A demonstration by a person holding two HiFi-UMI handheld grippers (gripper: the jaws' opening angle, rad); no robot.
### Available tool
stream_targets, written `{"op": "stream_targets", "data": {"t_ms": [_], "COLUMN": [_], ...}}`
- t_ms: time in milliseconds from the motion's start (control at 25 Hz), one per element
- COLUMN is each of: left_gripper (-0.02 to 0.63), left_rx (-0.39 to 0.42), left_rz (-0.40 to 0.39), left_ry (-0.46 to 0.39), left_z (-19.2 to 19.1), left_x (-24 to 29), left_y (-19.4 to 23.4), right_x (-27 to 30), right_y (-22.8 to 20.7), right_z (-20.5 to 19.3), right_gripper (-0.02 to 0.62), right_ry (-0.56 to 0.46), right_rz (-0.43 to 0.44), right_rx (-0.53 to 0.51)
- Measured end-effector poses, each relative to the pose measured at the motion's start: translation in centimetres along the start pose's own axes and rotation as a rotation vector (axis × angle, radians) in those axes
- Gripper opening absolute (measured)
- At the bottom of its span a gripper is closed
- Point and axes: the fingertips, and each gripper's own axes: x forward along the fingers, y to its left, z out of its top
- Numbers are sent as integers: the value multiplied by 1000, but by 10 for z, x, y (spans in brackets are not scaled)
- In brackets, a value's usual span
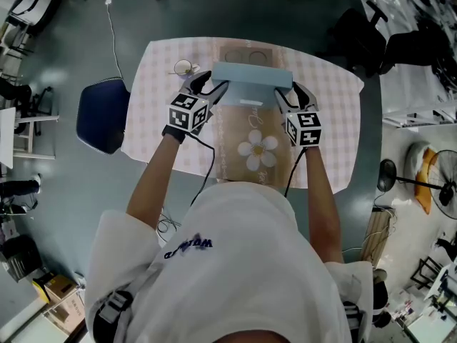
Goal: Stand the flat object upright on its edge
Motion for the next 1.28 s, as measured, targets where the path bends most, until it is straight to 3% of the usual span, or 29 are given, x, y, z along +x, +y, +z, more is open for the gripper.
{"op": "stream_targets", "data": {"t_ms": [1280], "left_gripper": [272], "left_rx": [-5], "left_rz": [3], "left_ry": [7], "left_z": [-2], "left_x": [1], "left_y": [3], "right_x": [2], "right_y": [-2], "right_z": [2], "right_gripper": [278], "right_ry": [-1], "right_rz": [4], "right_rx": [5]}}
